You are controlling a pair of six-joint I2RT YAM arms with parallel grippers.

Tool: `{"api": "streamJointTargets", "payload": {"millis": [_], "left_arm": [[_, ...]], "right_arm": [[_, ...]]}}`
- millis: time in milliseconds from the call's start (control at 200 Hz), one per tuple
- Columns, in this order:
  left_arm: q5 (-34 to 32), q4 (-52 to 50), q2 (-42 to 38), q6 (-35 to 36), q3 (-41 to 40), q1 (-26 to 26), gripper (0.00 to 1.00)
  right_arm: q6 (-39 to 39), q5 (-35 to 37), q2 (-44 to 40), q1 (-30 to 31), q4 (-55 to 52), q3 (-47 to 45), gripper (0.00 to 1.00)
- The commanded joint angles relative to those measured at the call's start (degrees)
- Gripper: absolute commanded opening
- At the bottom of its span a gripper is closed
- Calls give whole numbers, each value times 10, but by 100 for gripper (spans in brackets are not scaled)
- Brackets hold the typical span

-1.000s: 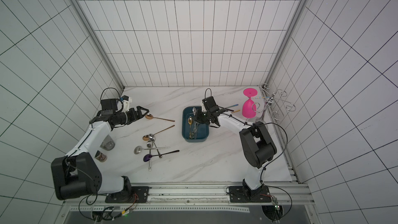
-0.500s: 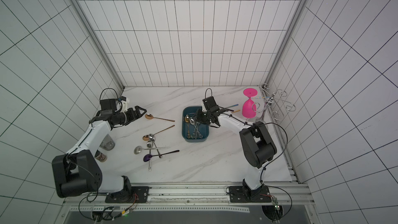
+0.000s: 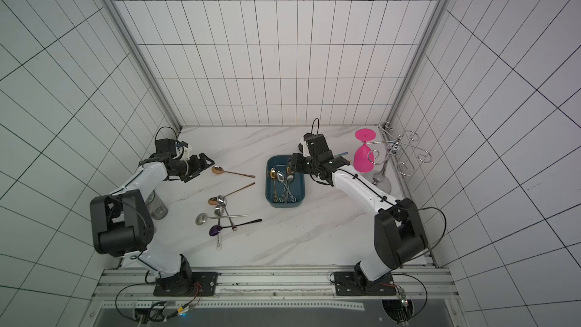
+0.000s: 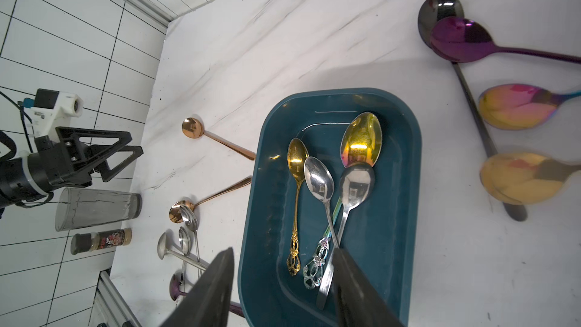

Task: Put the spoon into the storage box
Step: Pick up the spoon from the center of the board.

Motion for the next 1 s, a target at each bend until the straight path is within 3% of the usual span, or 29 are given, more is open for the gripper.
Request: {"api": "streamJointTargets", "payload": {"millis": [0, 335, 630, 919, 994], "left_arm": [[-18, -19, 30, -2, 27, 3, 91], [2, -96, 141, 22, 121, 2, 82], [19, -117, 206, 31, 156, -1, 78], [69, -145, 267, 34, 203, -4, 60], [71, -150, 276, 35, 209, -4, 59]], "right_arm": [[-53, 26, -31, -10, -32, -25, 59], [-126, 41, -94, -32, -63, -45, 80], [-184, 25, -135, -60, -79, -61, 95], [-214, 40, -165, -83, -102, -62, 96], [-214, 47, -168, -88, -111, -58, 96]]}}
